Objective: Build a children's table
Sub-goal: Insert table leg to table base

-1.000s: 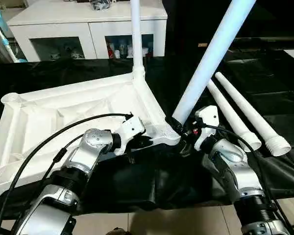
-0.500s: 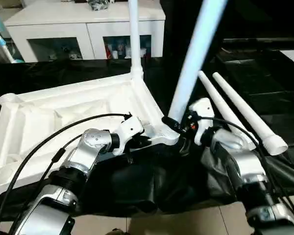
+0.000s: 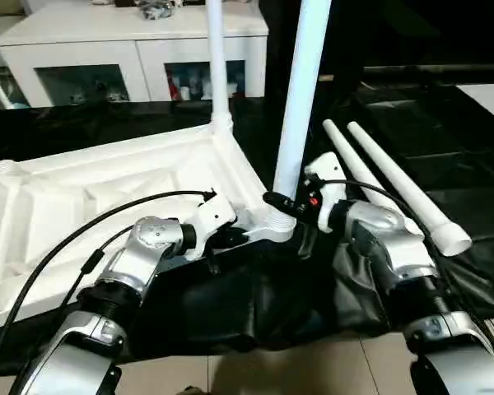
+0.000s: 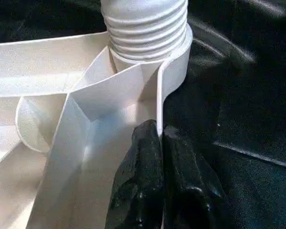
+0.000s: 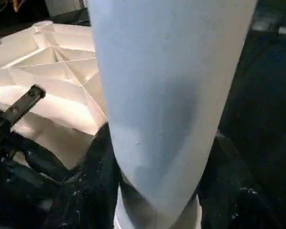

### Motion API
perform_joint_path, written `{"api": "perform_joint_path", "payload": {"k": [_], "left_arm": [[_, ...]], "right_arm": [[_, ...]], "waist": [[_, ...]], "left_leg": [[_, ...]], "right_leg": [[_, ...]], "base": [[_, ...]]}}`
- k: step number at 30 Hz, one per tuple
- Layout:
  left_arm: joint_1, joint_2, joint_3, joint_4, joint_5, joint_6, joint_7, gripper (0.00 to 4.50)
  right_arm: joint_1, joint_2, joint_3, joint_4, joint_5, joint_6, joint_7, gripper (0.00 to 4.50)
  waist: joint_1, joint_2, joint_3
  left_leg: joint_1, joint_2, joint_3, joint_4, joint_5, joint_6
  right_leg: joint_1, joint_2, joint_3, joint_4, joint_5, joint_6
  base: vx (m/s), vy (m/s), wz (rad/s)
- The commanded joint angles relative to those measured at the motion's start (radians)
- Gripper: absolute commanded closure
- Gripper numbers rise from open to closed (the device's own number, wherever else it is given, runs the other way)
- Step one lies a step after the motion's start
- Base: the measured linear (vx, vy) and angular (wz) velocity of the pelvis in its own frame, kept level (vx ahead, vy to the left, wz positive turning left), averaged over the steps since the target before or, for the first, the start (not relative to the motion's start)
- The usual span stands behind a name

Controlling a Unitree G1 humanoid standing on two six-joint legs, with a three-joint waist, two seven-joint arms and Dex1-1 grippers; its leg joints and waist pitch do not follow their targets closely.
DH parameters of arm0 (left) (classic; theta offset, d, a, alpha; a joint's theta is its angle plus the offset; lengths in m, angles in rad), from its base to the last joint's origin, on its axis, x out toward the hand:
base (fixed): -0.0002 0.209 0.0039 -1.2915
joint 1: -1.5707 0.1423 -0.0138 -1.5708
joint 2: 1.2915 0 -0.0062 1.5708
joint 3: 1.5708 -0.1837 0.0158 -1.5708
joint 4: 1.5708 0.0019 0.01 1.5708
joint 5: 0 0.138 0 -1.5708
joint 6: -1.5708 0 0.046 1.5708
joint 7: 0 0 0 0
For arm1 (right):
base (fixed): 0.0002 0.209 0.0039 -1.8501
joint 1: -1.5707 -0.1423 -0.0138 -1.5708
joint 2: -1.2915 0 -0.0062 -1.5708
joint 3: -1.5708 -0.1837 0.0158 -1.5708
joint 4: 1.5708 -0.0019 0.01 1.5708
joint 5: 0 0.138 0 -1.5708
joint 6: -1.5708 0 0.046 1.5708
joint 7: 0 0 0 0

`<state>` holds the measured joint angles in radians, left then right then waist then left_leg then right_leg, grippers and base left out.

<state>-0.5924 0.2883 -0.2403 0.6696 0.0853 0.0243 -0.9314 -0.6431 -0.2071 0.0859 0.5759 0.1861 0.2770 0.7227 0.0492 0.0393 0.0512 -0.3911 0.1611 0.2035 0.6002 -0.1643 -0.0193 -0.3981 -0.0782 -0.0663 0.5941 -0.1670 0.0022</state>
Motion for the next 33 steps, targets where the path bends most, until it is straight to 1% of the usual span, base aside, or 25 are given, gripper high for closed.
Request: {"api": "perform_joint_path", "payload": {"k": [1,3,6,8,9,11,12,13,14,17,18,20,21,25,26,27,29,30,33], "left_arm": [[0.01,-0.011,-0.004,-0.002,-0.012,-0.003,-0.014,4.5],[0.009,-0.008,-0.008,-0.001,-0.009,-0.004,-0.019,4.5],[0.008,-0.005,-0.013,-0.003,-0.007,-0.005,-0.021,4.5],[0.008,-0.004,-0.015,-0.004,-0.007,-0.006,-0.02,4.5],[0.008,-0.004,-0.015,-0.003,-0.007,-0.006,-0.02,4.5],[0.007,-0.003,-0.017,-0.001,-0.002,-0.01,-0.017,4.5],[0.008,-0.001,-0.021,0.0,0.004,-0.014,-0.016,4.5],[0.008,-0.001,-0.021,0.0,0.004,-0.014,-0.017,4.5],[0.008,-0.002,-0.022,-0.001,0.004,-0.014,-0.018,4.5],[0.009,-0.002,-0.023,-0.001,0.004,-0.013,-0.018,4.5],[0.008,-0.003,-0.024,0.0,0.004,-0.015,-0.018,4.5],[0.008,-0.003,-0.025,0.0,0.005,-0.016,-0.017,4.5],[0.008,-0.003,-0.026,0.0,0.005,-0.016,-0.017,4.5],[0.007,-0.003,-0.026,-0.002,0.004,-0.017,-0.016,4.5],[0.008,-0.004,-0.025,-0.003,0.003,-0.016,-0.014,4.5],[0.009,-0.004,-0.024,-0.006,0.001,-0.014,-0.013,4.5],[0.01,-0.004,-0.023,-0.008,0.0,-0.012,-0.013,4.5],[0.011,-0.004,-0.023,-0.009,0.0,-0.011,-0.013,4.5],[0.013,-0.005,-0.022,-0.014,-0.002,-0.006,-0.014,4.5]], "right_arm": [[0.017,0.005,-0.006,0.101,-0.005,0.093,-0.047,2.65],[0.0,0.006,-0.003,0.125,-0.013,0.098,-0.052,2.65],[-0.014,0.007,-0.003,0.139,-0.018,0.095,-0.047,2.65],[-0.021,0.007,-0.003,0.145,-0.025,0.095,-0.043,2.65],[-0.021,0.007,-0.002,0.145,-0.025,0.095,-0.042,2.66],[-0.018,0.002,0.017,0.143,-0.043,0.08,-0.037,2.66],[-0.005,-0.007,0.057,0.132,-0.075,0.047,-0.019,2.66],[-0.003,-0.008,0.063,0.13,-0.079,0.04,-0.016,2.66],[0.009,-0.013,0.09,0.118,-0.1,0.008,0.0,2.66],[0.012,-0.012,0.097,0.114,-0.103,0.001,0.007,2.66],[0.017,-0.008,0.111,0.11,-0.109,-0.002,0.022,2.66],[0.019,-0.004,0.116,0.112,-0.111,-0.003,0.027,2.66],[0.019,-0.002,0.12,0.113,-0.112,-0.004,0.029,2.66],[0.027,-0.003,0.123,0.12,-0.118,-0.021,0.018,2.66],[0.035,-0.004,0.118,0.113,-0.113,-0.018,0.019,2.66],[0.049,-0.006,0.109,0.102,-0.106,-0.02,0.018,2.66],[0.058,-0.006,0.1,0.099,-0.1,-0.017,0.013,2.66],[0.062,-0.006,0.096,0.098,-0.097,-0.015,0.01,2.66],[0.092,0.002,0.049,0.097,-0.063,0.007,-0.015,2.66]], "waist": [[-0.002,-0.006,-0.045],[-0.007,-0.004,-0.045],[-0.01,-0.004,-0.045],[-0.012,-0.004,-0.048],[-0.011,-0.004,-0.048],[-0.009,-0.004,-0.048],[-0.007,-0.004,-0.049],[-0.006,-0.004,-0.049],[-0.006,-0.004,-0.048],[-0.005,-0.006,-0.046],[-0.004,-0.005,-0.049],[-0.003,-0.004,-0.049],[-0.004,-0.004,-0.049],[-0.005,-0.004,-0.048],[-0.006,-0.008,-0.047],[-0.004,-0.006,-0.044],[-0.005,-0.006,-0.046],[-0.005,-0.005,-0.045],[-0.004,-0.005,-0.045]], "left_leg": [[0.039,0.074,-0.056,-0.093,-0.489,-0.032],[0.041,0.072,-0.058,-0.092,-0.52,-0.045],[0.041,0.073,-0.06,-0.093,-0.53,-0.047],[0.041,0.074,-0.06,-0.093,-0.528,-0.047],[0.043,0.074,-0.058,-0.092,-0.526,-0.047],[0.042,0.074,-0.056,-0.093,-0.52,-0.047],[0.042,0.075,-0.056,-0.094,-0.518,-0.047],[0.042,0.075,-0.055,-0.094,-0.517,-0.048],[0.043,0.075,-0.055,-0.094,-0.52,-0.047],[0.044,0.073,-0.055,-0.093,-0.528,-0.045],[0.045,0.074,-0.057,-0.093,-0.526,-0.044],[0.043,0.075,-0.057,-0.094,-0.526,-0.045],[0.045,0.075,-0.058,-0.096,-0.533,-0.048],[0.048,0.074,-0.058,-0.095,-0.555,-0.051],[0.046,0.074,-0.058,-0.096,-0.555,-0.05],[0.047,0.075,-0.058,-0.097,-0.556,-0.048],[0.048,0.075,-0.058,-0.097,-0.56,-0.049],[0.049,0.075,-0.059,-0.098,-0.564,-0.049],[0.05,0.075,-0.058,-0.1,-0.563,-0.046]], "right_leg": [[0.009,-0.088,0.049,-0.1,-0.543,-0.152],[0.007,-0.089,0.048,-0.102,-0.568,-0.147],[0.005,-0.091,0.048,-0.104,-0.582,-0.142],[0.007,-0.091,0.048,-0.102,-0.571,-0.148],[0.003,-0.089,0.05,-0.102,-0.555,-0.154],[0.004,-0.089,0.051,-0.1,-0.536,-0.16],[0.004,-0.089,0.051,-0.099,-0.528,-0.162],[0.004,-0.089,0.05,-0.098,-0.525,-0.162],[0.003,-0.09,0.051,-0.099,-0.53,-0.161],[0.003,-0.091,0.051,-0.104,-0.564,-0.15],[0.004,-0.091,0.051,-0.104,-0.567,-0.147],[0.005,-0.09,0.051,-0.103,-0.565,-0.147],[0.003,-0.089,0.051,-0.103,-0.562,-0.148],[0.0,-0.09,0.051,-0.105,-0.572,-0.146],[0.0,-0.089,0.051,-0.106,-0.576,-0.143],[-0.001,-0.089,0.052,-0.108,-0.583,-0.138],[-0.001,-0.089,0.051,-0.108,-0.587,-0.135],[-0.002,-0.089,0.051,-0.11,-0.589,-0.133],[-0.002,-0.089,0.052,-0.112,-0.576,-0.134]], "base": [[0.0,0.0,0.0],[0.0,0.0,0.0],[0.0,0.0,0.0],[0.0,0.0,0.0],[0.0,0.0,0.0],[0.0,0.0,0.0],[0.0,0.0,0.0],[0.0,0.0,0.0],[0.0,0.0,0.0],[0.0,0.0,0.0],[0.0,0.0,0.0],[0.0,0.0,0.0],[0.0,0.0,0.0],[0.0,0.0,0.0],[0.0,0.0,0.0],[0.0,0.0,0.0],[0.0,0.0,0.0],[0.0,0.0,0.0],[0.0,0.0,0.0]]}}
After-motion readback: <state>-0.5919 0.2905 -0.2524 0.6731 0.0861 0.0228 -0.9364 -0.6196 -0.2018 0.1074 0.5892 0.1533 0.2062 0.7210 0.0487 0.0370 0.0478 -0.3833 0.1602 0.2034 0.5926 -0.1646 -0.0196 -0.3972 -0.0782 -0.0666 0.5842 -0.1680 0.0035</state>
